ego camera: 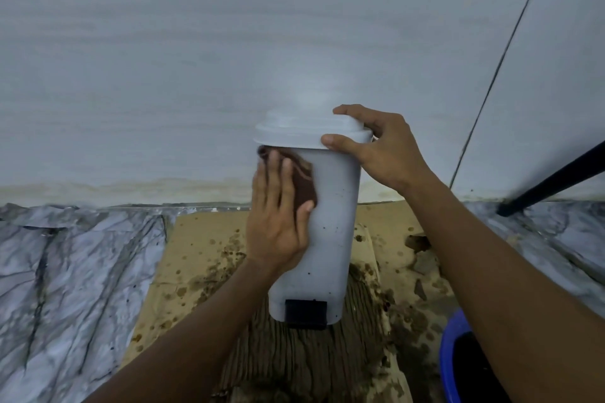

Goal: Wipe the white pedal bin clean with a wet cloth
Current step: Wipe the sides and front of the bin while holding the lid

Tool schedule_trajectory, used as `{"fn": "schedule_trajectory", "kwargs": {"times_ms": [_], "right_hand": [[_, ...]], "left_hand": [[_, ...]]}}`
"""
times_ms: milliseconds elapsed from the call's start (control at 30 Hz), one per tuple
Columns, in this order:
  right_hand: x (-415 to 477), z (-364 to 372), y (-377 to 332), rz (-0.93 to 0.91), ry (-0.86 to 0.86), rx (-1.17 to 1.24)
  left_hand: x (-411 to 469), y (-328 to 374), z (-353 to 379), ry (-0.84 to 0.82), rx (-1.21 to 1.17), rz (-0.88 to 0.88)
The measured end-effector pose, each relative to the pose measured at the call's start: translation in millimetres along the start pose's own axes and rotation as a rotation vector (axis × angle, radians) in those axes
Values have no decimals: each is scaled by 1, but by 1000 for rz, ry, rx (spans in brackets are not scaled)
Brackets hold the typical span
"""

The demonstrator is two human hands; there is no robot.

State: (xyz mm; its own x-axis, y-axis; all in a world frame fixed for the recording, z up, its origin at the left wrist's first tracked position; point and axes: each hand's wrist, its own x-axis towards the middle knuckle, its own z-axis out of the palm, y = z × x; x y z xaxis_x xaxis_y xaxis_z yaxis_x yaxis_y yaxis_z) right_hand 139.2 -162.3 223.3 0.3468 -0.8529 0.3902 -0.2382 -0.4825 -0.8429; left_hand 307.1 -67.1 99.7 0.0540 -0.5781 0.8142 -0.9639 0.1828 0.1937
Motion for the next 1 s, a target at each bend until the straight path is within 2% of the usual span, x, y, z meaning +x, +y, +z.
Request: {"fn": "schedule_trajectory", "kwargs": {"times_ms": [100, 167, 267, 367, 467, 533, 633, 700, 900, 1000], "right_hand": [[0, -1, -1, -7, 10, -12], [0, -2, 1, -4, 18, 8], [0, -3, 5, -10, 23, 15], [0, -5, 5, 3, 13, 18], [-1, -4, 5, 7, 5, 21], [-1, 0, 3, 5, 2, 25], [0, 1, 3, -4, 18, 19], [0, 1, 4, -8, 18, 19], [-3, -1, 3, 25, 0, 17], [-3, 1, 2, 9, -3, -3]], "left_hand": [[4, 10, 4, 14, -61, -123], [11, 21, 6, -12, 11, -58], [11, 26, 7, -123, 174, 247], [-7, 16, 5, -270, 214, 543], [-26, -3, 0, -361, 233, 742], [-14, -12, -5, -270, 199, 661], [22, -11, -10, -84, 139, 366], [20, -5, -6, -82, 138, 362], [-69, -38, -3, -486, 198, 962], [-78, -69, -13, -521, 222, 1077]]}}
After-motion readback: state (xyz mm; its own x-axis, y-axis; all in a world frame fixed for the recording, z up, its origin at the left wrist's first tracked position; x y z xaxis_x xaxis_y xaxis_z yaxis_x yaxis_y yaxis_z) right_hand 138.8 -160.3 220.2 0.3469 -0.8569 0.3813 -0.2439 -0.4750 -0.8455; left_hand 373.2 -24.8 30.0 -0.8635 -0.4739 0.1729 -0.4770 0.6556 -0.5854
